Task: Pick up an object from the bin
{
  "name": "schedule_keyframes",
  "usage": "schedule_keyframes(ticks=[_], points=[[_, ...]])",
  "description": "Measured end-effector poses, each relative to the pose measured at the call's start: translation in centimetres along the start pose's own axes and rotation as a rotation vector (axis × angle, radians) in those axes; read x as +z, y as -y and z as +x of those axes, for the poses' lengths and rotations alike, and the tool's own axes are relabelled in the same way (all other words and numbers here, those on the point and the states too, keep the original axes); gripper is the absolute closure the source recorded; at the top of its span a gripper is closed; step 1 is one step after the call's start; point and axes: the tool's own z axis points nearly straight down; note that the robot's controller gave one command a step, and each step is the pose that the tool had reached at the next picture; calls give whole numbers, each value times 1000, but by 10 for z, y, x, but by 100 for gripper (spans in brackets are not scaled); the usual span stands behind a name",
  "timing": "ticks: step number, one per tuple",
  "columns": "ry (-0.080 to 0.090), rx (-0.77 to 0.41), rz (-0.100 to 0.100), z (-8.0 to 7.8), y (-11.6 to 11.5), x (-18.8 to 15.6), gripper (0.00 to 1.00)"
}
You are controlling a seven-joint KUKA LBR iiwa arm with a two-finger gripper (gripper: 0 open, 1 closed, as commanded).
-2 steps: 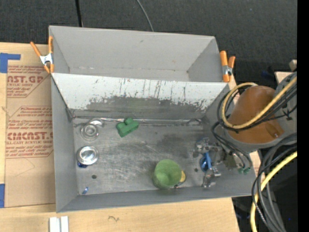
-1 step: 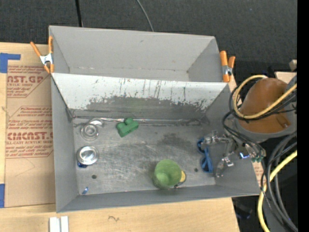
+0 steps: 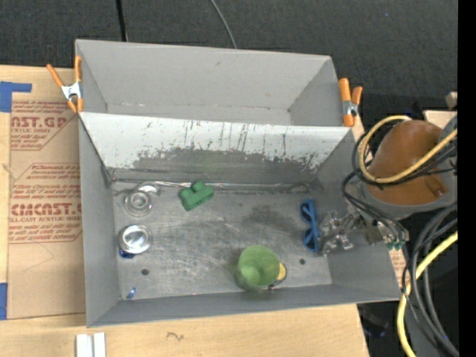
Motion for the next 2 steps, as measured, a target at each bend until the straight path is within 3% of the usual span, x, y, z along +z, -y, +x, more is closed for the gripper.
schedule_keyframes(ticks=[1,2], points=[[0,0,0,0,0,0,0],[9,48,-1,-76,-26,-2,0]])
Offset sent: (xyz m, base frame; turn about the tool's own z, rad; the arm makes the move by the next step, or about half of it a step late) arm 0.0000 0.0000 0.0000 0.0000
